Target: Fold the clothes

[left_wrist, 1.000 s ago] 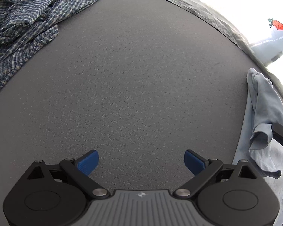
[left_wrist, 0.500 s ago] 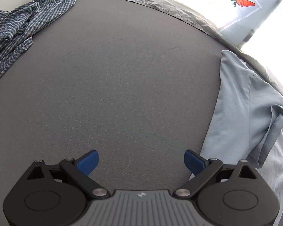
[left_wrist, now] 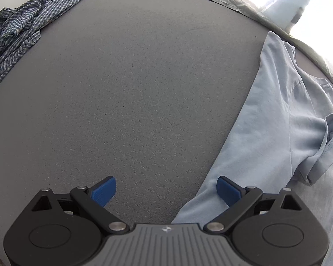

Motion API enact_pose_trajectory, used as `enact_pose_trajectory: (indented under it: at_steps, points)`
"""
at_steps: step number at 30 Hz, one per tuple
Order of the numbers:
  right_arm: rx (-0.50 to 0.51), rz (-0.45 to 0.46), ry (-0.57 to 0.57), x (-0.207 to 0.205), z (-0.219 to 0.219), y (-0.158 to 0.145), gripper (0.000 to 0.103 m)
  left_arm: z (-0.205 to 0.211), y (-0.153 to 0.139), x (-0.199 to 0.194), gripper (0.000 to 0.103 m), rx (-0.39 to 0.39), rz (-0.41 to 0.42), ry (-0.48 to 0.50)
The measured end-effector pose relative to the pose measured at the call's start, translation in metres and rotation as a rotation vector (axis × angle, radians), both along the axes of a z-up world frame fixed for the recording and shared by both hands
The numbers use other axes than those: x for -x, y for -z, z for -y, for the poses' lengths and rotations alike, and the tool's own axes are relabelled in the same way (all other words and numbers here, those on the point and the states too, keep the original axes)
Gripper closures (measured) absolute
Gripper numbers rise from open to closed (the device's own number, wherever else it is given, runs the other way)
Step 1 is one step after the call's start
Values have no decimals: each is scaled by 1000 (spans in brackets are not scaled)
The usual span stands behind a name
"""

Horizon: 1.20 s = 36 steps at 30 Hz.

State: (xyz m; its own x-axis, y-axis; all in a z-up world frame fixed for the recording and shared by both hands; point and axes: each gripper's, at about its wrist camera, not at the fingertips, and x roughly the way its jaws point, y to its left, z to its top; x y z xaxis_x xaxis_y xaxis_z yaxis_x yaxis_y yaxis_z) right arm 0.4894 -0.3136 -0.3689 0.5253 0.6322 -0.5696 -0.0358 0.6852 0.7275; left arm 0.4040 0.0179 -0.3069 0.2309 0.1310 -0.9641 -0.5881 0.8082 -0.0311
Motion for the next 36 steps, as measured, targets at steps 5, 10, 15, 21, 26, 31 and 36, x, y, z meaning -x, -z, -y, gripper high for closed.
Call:
enact_pose_trajectory:
  at_steps: [5,10,15,21,26,31,36]
  points:
    - [70,109,-164,27,-24,-7,51,11,7,-10,6,-24,-52,43]
    - [-4,80,-172,38,-33,-1,45,14,6,-13,6,-32,-64,54]
    - [84,141,-228,43,-61,-3,34,17,7,-10,6,-31,-70,68]
    - [326,263,-370,42,-88,-7,87,15,9,-13,6,-24,-73,80]
    - [29,78,-191,38,-33,-16,101,13,5,-9,6,-17,-61,77]
    - [61,-103,-37,41,12,5,100,9,6,-6,6,-18,-66,67]
    - [211,-96,21,43,29,11,86,9,7,-9,6,-19,-72,70]
